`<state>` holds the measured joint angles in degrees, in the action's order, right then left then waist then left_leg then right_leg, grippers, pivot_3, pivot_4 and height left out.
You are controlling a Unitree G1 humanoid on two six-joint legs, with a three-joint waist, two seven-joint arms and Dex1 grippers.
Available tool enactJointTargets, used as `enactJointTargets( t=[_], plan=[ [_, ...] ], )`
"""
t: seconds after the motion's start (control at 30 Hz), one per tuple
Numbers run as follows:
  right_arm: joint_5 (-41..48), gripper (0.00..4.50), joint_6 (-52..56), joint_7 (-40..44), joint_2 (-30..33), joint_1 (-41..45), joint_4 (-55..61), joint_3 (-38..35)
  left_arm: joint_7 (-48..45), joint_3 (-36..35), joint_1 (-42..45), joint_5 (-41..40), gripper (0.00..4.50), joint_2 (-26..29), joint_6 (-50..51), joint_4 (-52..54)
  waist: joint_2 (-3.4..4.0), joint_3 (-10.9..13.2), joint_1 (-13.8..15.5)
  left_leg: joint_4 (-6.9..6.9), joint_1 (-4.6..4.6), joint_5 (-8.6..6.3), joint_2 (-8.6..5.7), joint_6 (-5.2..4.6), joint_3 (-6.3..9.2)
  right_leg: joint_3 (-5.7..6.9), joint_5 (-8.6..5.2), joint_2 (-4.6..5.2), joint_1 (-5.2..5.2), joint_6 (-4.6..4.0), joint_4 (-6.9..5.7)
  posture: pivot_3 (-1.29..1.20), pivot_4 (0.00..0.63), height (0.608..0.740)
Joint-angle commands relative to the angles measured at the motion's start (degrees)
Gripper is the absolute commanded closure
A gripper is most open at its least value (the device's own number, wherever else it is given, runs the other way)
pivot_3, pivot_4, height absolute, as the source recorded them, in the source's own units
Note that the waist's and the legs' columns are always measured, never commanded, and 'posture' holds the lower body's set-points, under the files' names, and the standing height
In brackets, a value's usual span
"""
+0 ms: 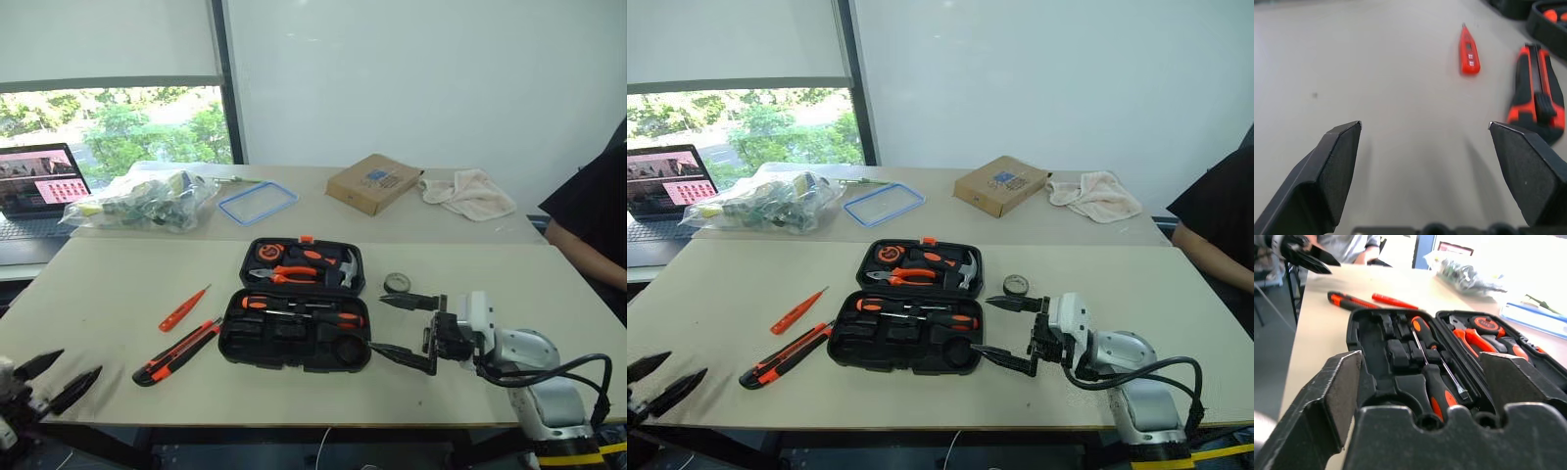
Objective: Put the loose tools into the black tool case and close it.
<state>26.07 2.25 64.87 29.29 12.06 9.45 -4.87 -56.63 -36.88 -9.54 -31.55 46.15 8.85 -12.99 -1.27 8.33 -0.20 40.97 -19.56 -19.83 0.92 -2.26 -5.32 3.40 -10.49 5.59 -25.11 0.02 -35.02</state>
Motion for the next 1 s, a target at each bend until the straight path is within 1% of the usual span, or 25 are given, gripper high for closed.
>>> enactJointTargets(
  t=[0.03, 0.1, 0.2, 0.37, 0.43, 0.47, 0.5, 0.57, 0.6, 0.7, 0.77, 0.8, 0.87, 0.9, 1.0],
  plan=[
    [1.3, 0.03, 0.9, -3.7, -1.0, 2.8, 3.0, -0.1, 4.1, 6.1, 7.6, 0.9, 0.00, 3.1, 8.7, 3.4, 0.00, 0.0, 0.0, 0.00, 0.01, 0.02, 0.00, 0.00, 0.00, 0.00, 0.01, 0.00, 0.00, -0.01, -0.02, 0.00, 0.150, 0.740],
    [0.9, 0.03, 1.2, -4.6, -1.3, 3.2, 3.4, 0.4, 6.3, 9.9, 12.7, 1.8, 0.00, 3.8, 13.5, 3.5, 0.00, 0.0, 0.1, -0.04, 0.17, 0.20, 0.01, 0.24, -0.01, -0.07, 0.08, -0.10, 0.08, -0.12, -0.09, 0.00, 0.150, 0.740],
    [0.6, 0.03, 1.3, -6.0, -1.6, 3.2, 4.4, 1.2, 7.5, 18.8, 20.7, 6.5, 0.00, 4.6, 19.3, 1.2, -0.01, 0.0, 0.1, -0.08, 0.20, 0.36, -0.01, 0.51, 0.00, -0.08, 0.10, -0.20, 0.08, -0.16, -0.10, 0.00, 0.150, 0.740],
    [0.8, 0.03, 1.8, -7.5, -0.9, 2.3, 6.2, 1.5, 10.5, 25.1, 27.6, 11.5, 0.00, 3.4, 22.4, -3.9, -0.02, 0.0, -0.8, -0.18, 0.12, 0.37, -0.03, 0.52, -0.15, -0.20, 0.10, -0.40, -0.03, -0.16, -0.11, 0.00, 0.150, 0.740],
    [1.0, 0.00, 2.1, -8.0, -0.6, 1.6, 7.1, 1.4, 10.7, 27.0, 28.9, 12.9, 0.54, 3.0, 23.0, -5.1, -0.02, 0.0, -0.8, -0.24, 0.02, 0.33, -0.06, 0.46, -0.15, -0.20, 0.09, -0.40, -0.15, -0.14, -0.07, 0.00, 0.150, 0.740],
    [1.1, 0.00, 2.4, -8.3, -0.4, 1.2, 7.7, 1.3, 10.9, 27.3, 29.3, 13.4, 0.73, 2.6, 22.8, -5.7, -0.02, 0.0, -0.7, -0.24, -0.08, 0.32, -0.07, 0.45, -0.10, -0.15, 0.07, -0.40, -0.20, -0.11, -0.05, 0.00, 0.150, 0.740],
    [1.3, 0.00, 2.7, -8.6, -0.1, 0.7, 8.3, 1.2, 10.6, 27.8, 29.3, 13.7, 1.21, 2.4, 22.4, -6.1, -0.02, 0.0, -0.6, -0.24, -0.17, 0.32, -0.08, 0.45, -0.10, -0.10, 0.07, -0.39, -0.25, -0.11, -0.02, 0.00, 0.150, 0.740],
    [1.5, 0.00, 3.2, -9.0, 0.2, 0.0, 9.1, 1.0, 10.3, 28.1, 29.4, 14.2, 1.72, 1.9, 21.6, -6.6, -0.02, 0.0, -0.5, -0.24, -0.22, 0.31, -0.09, 0.44, -0.09, -0.01, 0.06, -0.35, -0.25, -0.08, 0.02, 0.00, 0.150, 0.740],
    [1.6, 0.00, 3.4, -9.2, 0.4, -0.3, 9.5, 0.9, 10.4, 27.9, 29.4, 14.0, 2.20, 1.5, 22.2, -6.6, -0.02, 0.0, -0.5, -0.24, -0.25, 0.30, -0.10, 0.43, -0.08, 0.01, 0.04, -0.33, -0.23, -0.06, 0.04, 0.00, 0.150, 0.740],
    [1.9, 0.00, 4.1, -9.7, 0.9, -1.1, 10.4, 0.5, 8.1, 26.6, 29.0, 12.2, 3.16, 0.3, 20.5, -5.6, -0.01, 0.0, -0.3, -0.22, -0.24, 0.29, -0.09, 0.42, -0.07, 0.00, 0.02, -0.24, -0.18, -0.01, 0.04, 0.00, 0.150, 0.740],
    [2.0, 0.00, 4.4, -9.8, 1.3, -1.6, 10.9, 0.4, 5.4, 25.0, 29.1, 10.6, 3.92, -0.1, 17.7, -4.9, -0.01, 0.0, -0.2, -0.15, -0.24, 0.29, -0.08, 0.41, -0.03, 0.01, 0.01, -0.24, -0.13, 0.00, 0.03, 0.00, 0.150, 0.740],
    [2.1, 0.00, 4.6, -9.8, 1.6, -1.8, 11.0, 0.3, 3.4, 24.1, 29.4, 9.8, 4.05, -0.2, 14.9, -4.9, -0.01, 0.0, -0.1, -0.13, -0.24, 0.29, -0.08, 0.41, -0.03, 0.01, 0.01, -0.23, -0.13, 0.00, 0.02, 0.00, 0.150, 0.740],
    [2.2, 0.00, 4.8, -9.8, 2.0, -2.1, 11.2, 0.0, -0.5, 22.7, 30.5, 8.2, 4.05, -0.1, 11.1, -5.1, -0.08, 0.0, 0.0, -0.07, -0.26, 0.29, -0.07, 0.41, 0.00, 0.01, 0.01, -0.23, -0.14, 0.00, 0.02, 0.00, 0.150, 0.740],
    [2.3, 0.00, 4.9, -9.8, 2.3, -2.3, 11.4, -0.3, -4.0, 22.5, 31.3, 7.1, 4.05, 0.4, 9.3, -4.7, -0.12, 0.1, 0.0, -0.03, -0.27, 0.29, -0.05, 0.41, 0.01, 0.03, 0.01, -0.26, -0.15, -0.01, 0.02, 0.00, 0.150, 0.740],
    [2.8, 0.00, 5.3, -9.8, 3.3, -3.0, 11.8, -1.0, -13.9, 24.6, 34.3, 4.6, 4.05, 1.4, 6.9, -2.0, -0.12, 0.1, 0.2, -0.03, -0.30, 0.30, -0.05, 0.41, 0.04, 0.08, 0.01, -0.26, -0.15, -0.02, 0.01, 0.00, 0.150, 0.740]
  ],
)
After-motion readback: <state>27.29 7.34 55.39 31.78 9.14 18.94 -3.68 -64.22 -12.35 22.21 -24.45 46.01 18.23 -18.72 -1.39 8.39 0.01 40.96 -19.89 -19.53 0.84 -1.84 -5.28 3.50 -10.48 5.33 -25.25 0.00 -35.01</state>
